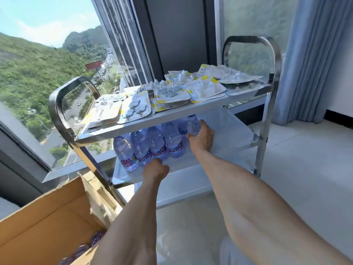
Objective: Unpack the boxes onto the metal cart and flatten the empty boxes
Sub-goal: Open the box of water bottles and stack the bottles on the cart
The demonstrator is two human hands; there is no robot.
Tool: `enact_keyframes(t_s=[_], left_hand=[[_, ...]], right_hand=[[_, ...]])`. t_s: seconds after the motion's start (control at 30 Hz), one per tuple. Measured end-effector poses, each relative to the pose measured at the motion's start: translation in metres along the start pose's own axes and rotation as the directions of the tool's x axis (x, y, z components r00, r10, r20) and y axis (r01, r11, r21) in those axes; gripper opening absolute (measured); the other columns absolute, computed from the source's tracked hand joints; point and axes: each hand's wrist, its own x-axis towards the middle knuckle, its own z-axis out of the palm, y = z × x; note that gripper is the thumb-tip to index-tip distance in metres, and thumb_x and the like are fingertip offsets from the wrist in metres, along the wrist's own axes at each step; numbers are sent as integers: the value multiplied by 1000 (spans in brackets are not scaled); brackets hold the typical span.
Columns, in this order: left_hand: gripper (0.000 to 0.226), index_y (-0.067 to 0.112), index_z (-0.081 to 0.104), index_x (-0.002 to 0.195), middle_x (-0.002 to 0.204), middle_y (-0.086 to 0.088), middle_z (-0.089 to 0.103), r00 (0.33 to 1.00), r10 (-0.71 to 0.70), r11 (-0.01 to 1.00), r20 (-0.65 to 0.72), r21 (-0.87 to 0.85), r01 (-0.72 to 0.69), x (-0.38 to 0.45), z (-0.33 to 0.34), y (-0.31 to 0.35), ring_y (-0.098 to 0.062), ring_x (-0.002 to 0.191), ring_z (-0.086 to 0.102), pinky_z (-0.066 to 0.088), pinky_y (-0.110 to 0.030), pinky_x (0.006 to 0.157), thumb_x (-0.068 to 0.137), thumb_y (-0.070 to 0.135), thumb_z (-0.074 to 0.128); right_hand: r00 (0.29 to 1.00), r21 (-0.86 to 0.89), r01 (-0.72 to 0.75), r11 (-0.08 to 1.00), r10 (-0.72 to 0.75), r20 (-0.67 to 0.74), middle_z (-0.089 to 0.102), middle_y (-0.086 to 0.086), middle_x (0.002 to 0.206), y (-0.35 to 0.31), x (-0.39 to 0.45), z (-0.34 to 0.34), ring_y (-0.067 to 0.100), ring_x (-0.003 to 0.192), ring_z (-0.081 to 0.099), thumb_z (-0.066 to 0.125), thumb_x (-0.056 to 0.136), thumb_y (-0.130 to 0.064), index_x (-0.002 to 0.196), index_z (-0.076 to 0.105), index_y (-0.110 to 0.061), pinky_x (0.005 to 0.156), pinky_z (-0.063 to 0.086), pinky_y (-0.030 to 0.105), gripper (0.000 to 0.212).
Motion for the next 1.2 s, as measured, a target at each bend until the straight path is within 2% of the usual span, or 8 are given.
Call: enact_keyframes(t_s=[0.27, 0.47, 0.53, 0.6, 0.67, 0.83, 1.0, 1.2], left_hand=[[34, 12, 59, 117, 118, -8, 64, 999, -18, 994, 35, 104, 15, 18, 4, -2, -28, 110, 60, 51, -36, 93, 85, 24, 57], [29, 11, 62, 112, 114, -9, 66, 1000, -4, 983, 17, 182, 1, 30, 11, -9, -29, 106, 62, 52, -37, 90, 84, 20, 56], [29, 12, 62, 113, 116, -9, 67, 1000, 15, 970, 14, 241, -18, 36, 14, -10, -29, 108, 62, 51, -36, 89, 85, 20, 55], [33, 13, 62, 116, 119, -8, 66, 999, 32, 962, 32, 271, -40, 47, 11, -9, -29, 111, 61, 50, -35, 91, 84, 21, 58], [41, 15, 60, 122, 125, -8, 63, 997, 38, 961, 70, 270, -56, 57, 6, -9, -29, 115, 59, 49, -35, 95, 82, 24, 62], [50, 19, 59, 123, 124, -6, 62, 994, 68, 964, 85, 249, -88, 65, 0, -11, -28, 115, 57, 49, -34, 94, 75, 27, 68], [51, 23, 60, 117, 116, -2, 64, 992, 119, 964, 41, 235, -126, 65, 0, -11, -26, 108, 60, 49, -30, 84, 67, 34, 70], [33, 24, 59, 93, 100, -2, 67, 996, 80, 991, 31, 110, -83, 69, -7, -15, -24, 87, 60, 53, -31, 77, 63, 31, 70]], right_hand=[[999, 151, -41, 988, 36, 38, 66, 11, 101, 11, 25, 28, 33, 94, 60, 73, 70, -8, 105, 56, -7, 73, 49, 36, 38], [991, 263, -120, 957, 99, 94, 54, 9, 139, 8, 33, 51, 25, 125, 52, 71, 78, -8, 142, 45, -12, 105, 42, 38, 69], [989, 315, -146, 938, 136, 55, 60, 9, 129, 12, 30, 53, 26, 118, 56, 74, 74, -11, 134, 52, -12, 101, 45, 38, 64], [986, 347, -162, 924, 167, 16, 66, 7, 107, 19, 26, 53, 28, 102, 61, 78, 67, -16, 110, 61, -11, 90, 50, 41, 47], [981, 330, -187, 925, 191, 20, 65, 6, 92, 28, 21, 54, 31, 94, 61, 79, 63, -18, 91, 61, -12, 82, 51, 42, 34], [964, -2, -257, 966, 257, 70, 61, 21, 107, 50, 13, 62, 40, 101, 56, 69, 80, -18, 113, 59, -8, 84, 47, 37, 36], [962, -45, -241, 969, 245, 118, 60, 18, 115, 55, 24, 66, 37, 107, 58, 68, 82, -15, 120, 55, -10, 86, 47, 38, 40], [959, -90, -233, 968, 244, 144, 62, 19, 119, 53, 37, 75, 36, 110, 59, 64, 84, -15, 121, 53, -9, 86, 47, 38, 39]])
